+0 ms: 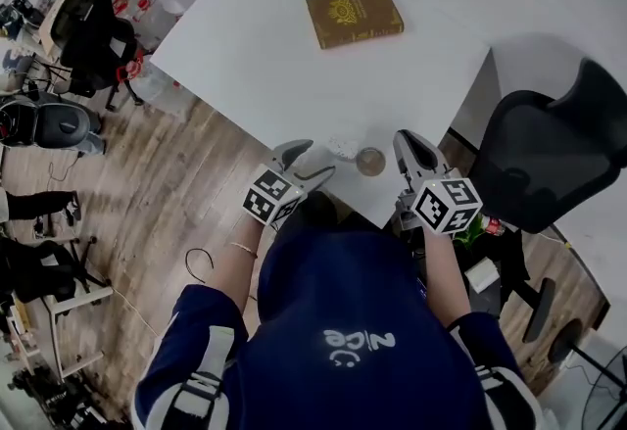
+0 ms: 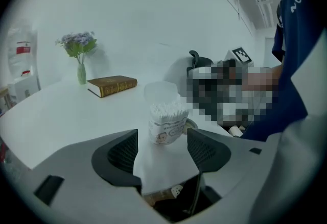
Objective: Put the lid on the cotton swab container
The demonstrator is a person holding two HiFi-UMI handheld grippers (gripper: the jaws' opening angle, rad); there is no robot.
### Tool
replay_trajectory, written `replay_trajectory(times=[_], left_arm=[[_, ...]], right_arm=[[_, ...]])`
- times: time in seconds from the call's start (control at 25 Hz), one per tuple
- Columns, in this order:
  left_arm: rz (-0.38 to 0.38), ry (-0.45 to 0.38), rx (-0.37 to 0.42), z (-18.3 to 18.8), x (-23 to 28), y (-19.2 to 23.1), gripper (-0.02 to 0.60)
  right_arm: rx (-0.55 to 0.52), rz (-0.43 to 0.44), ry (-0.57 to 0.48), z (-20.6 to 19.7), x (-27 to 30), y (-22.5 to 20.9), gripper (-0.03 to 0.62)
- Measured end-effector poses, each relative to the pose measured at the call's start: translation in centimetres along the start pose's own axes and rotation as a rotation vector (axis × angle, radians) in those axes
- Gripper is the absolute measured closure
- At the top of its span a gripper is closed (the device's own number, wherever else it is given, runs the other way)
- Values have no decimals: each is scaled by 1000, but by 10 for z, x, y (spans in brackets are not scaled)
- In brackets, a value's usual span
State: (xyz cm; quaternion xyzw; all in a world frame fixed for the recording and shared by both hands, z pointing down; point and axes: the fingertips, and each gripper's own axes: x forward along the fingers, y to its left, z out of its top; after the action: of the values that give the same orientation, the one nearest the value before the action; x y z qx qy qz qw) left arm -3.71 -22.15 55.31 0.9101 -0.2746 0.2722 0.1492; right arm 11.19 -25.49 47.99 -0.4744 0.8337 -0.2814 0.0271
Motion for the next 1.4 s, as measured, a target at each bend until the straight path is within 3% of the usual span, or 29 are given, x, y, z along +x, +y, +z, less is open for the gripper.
replay_trajectory(times=[0.2, 0.36, 0.6, 0.76, 1.0, 1.4], left_arm=[[-70, 61, 115, 2, 18, 8, 255], [-119, 79, 155, 4, 28, 5, 253], [-166, 55, 111, 7, 45, 0, 255], [-163, 75, 133, 2, 50, 0, 259], [-176, 81, 132, 0, 50, 1, 268], [-175, 80, 135, 0, 50, 0, 273]], right_arm=[[7, -20, 11, -1, 10, -3, 537], [27, -46, 28, -2, 17, -11, 537], [29, -37, 60, -9, 28, -12, 537], [35, -25, 90, -15, 40, -16, 537], [21, 60, 136, -14, 59, -9, 536], [8, 128, 249, -23, 78, 0, 537]])
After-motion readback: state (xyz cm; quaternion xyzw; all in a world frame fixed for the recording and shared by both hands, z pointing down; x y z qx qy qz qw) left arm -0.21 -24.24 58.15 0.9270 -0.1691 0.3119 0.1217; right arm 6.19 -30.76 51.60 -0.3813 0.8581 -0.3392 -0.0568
